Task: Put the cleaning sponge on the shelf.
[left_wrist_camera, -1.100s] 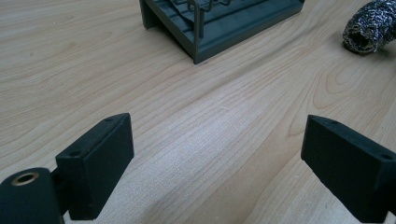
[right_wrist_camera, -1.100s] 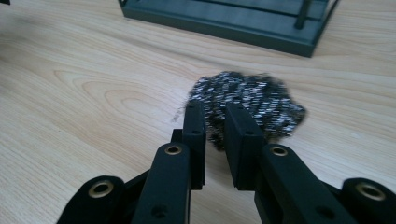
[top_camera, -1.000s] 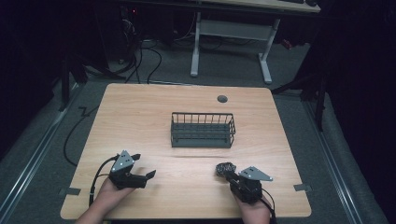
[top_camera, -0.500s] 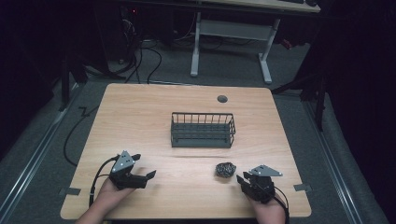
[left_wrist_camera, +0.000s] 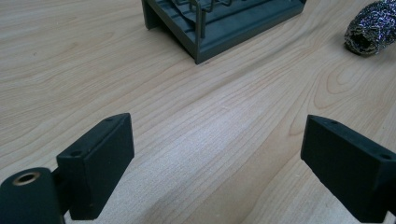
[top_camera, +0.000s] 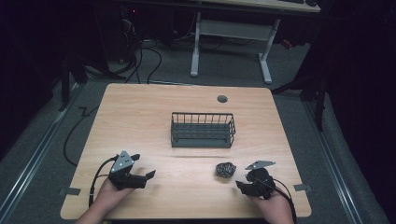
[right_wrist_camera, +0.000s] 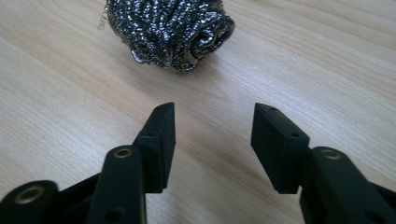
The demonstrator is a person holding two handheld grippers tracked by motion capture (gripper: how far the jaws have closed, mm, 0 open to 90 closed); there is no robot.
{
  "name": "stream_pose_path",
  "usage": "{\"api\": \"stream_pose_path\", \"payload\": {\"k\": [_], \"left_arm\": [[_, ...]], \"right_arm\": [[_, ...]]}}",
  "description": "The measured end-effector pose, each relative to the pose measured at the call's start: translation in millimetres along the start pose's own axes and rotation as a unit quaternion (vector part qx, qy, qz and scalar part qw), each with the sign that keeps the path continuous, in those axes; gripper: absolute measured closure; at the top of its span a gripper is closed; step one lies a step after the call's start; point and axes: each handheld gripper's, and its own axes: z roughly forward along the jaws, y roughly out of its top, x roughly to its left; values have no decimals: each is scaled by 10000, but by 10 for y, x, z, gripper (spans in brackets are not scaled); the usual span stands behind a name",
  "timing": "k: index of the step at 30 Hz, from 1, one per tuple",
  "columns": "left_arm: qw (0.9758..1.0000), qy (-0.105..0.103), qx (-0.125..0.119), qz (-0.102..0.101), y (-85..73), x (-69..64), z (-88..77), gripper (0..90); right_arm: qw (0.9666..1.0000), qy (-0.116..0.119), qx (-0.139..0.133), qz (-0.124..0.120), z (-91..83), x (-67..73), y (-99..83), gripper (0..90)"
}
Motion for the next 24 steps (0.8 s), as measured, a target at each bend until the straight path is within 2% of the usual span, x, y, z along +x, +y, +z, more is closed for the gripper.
{"api": "stream_pose_path", "payload": {"k": [1,3,4,5,6,8,10,12,14,15,17,24], "left_arm": [[10000,-1,-9,2,1,0,-3,103],[10000,-10,-20,-3,1,1,-4,103],[10000,-8,-11,-14,0,5,-3,103],[10000,-8,-11,-14,0,5,-3,102],[10000,-12,-18,-59,-6,10,-3,102],[10000,-17,2,-76,-12,13,-4,103],[10000,-17,-9,-64,-11,8,-5,103],[10000,-22,-29,-59,-8,2,-11,103],[10000,-18,-26,-59,-8,2,-11,103],[10000,-19,-14,-57,-8,3,-12,103],[10000,-21,-24,-67,-8,7,-12,103],[10000,-16,-23,-76,-10,5,-20,103]], "right_arm": [[9999,77,97,-80,6,-15,38,458],[9998,89,144,-95,7,-21,52,451],[9995,119,255,-117,13,-34,83,433],[9995,119,255,-117,13,-34,83,433],[9989,113,406,-180,30,-41,112,413],[9987,122,455,-212,38,-42,121,409],[9969,138,719,-296,54,-46,167,399],[9956,193,861,-330,57,-60,252,373],[9951,191,910,-326,59,-55,271,365],[9945,187,939,-436,63,-56,299,360],[9937,199,1006,-463,63,-39,333,339],[9904,271,1211,-605,95,23,440,202]]}}
